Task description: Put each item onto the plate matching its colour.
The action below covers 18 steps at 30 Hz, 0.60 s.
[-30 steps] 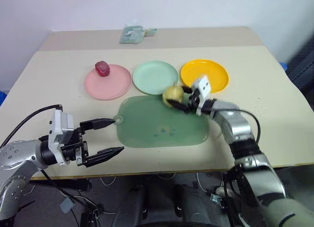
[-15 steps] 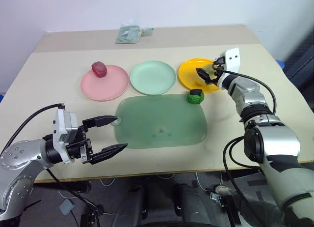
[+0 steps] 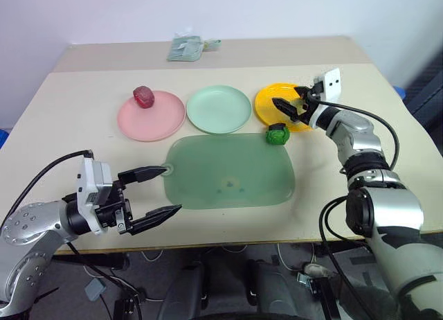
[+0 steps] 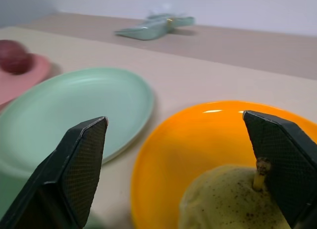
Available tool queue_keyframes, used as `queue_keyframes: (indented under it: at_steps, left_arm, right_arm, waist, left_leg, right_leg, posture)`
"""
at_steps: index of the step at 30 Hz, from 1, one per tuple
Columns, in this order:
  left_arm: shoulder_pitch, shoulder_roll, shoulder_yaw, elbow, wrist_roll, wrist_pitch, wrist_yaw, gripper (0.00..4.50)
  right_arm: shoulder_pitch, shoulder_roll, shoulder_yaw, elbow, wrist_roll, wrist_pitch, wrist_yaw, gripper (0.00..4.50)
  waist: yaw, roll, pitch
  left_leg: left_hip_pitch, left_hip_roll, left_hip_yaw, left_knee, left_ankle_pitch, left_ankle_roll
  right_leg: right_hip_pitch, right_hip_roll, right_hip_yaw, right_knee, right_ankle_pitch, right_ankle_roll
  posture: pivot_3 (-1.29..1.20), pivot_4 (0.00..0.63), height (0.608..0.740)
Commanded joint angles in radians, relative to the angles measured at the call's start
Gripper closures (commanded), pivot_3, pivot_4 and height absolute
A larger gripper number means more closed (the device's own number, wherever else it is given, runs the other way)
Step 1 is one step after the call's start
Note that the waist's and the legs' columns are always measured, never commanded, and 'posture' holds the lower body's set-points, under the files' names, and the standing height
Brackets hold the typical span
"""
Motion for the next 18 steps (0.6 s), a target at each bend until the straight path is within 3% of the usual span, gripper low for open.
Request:
queue_keyframes:
  at_steps: [1,12,18]
  left_arm:
    - [-0.036,-0.003,-0.017,0.015,0.01,-0.03,-0.016,0.0]
    - [-0.078,-0.003,-0.051,0.065,0.028,-0.052,-0.049,0.0]
    - [-0.063,-0.011,-0.057,0.057,0.028,-0.056,-0.043,0.0]
  right_arm:
    - [0.118,-0.011,0.016,-0.181,0.031,0.114,0.049,0.04]
    - [0.319,0.009,0.033,-0.474,0.062,0.288,-0.004,0.04]
    - [0.284,0.039,-0.014,-0.409,0.045,0.138,-0.115,0.04]
  waist:
    - [0.0,0.0,-0.001]
    - [-0.004,-0.002,-0.005]
    - [-0.001,0.002,-0.003]
  left_leg:
    - [0.0,0.0,0.0,0.0,0.0,0.0]
    - [0.004,0.001,0.001,0.0,0.0,0.0]
    - [0.002,0.001,0.001,0.0,0.0,0.0]
  right_leg:
    - [0.0,0.0,0.0,0.0,0.0,0.0]
    - [0.002,0.0,0.001,0.001,0.0,0.0]
    - [0.0,0.0,0.001,0.001,0.0,-0.001]
  posture:
    - [0.0,0.15,0.74]
    - [0.0,0.15,0.74]
    - [0.0,0.15,0.74]
